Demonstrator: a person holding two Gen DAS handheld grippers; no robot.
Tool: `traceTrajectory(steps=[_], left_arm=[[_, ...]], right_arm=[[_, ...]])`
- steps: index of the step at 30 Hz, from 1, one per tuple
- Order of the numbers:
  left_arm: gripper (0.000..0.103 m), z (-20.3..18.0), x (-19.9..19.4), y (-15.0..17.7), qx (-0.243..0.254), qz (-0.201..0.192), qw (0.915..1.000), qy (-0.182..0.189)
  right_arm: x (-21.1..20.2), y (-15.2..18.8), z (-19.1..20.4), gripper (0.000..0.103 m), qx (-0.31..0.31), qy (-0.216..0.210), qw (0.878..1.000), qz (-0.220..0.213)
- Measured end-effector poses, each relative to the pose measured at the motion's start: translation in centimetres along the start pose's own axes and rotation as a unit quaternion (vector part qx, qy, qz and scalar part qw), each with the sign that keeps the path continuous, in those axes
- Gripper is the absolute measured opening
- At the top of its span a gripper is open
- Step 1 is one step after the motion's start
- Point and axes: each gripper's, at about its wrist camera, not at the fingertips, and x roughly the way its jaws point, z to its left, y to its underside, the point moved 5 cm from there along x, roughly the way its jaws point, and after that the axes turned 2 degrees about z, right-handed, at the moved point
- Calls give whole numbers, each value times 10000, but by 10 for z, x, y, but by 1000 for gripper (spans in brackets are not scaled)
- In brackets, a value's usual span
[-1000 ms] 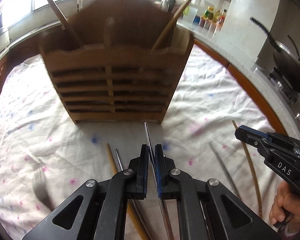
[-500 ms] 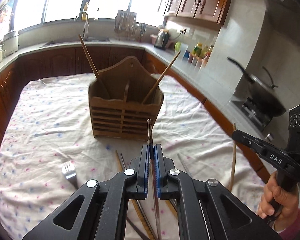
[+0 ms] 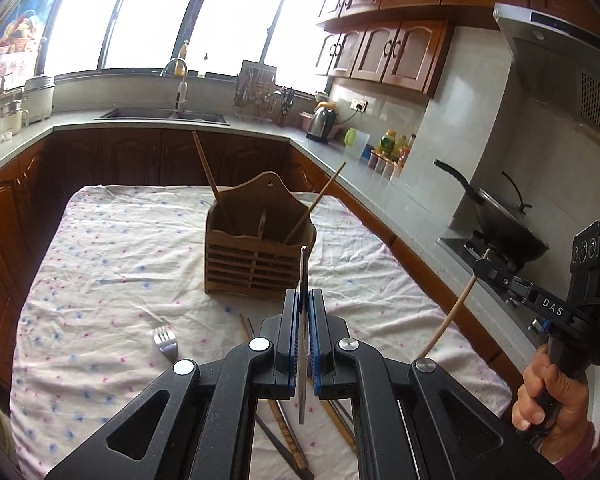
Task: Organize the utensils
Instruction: 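Raise the left tool's metal chopstick over the holder while the right tool carries its chopstick there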
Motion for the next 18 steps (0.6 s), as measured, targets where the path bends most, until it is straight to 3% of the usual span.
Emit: traceTrajectory(steps=[18], left_arm=[[3,18,-13,-11,-149,-251,9996,-51]], right_arm=[[7,-11,8,5,45,-127,9998,-169]])
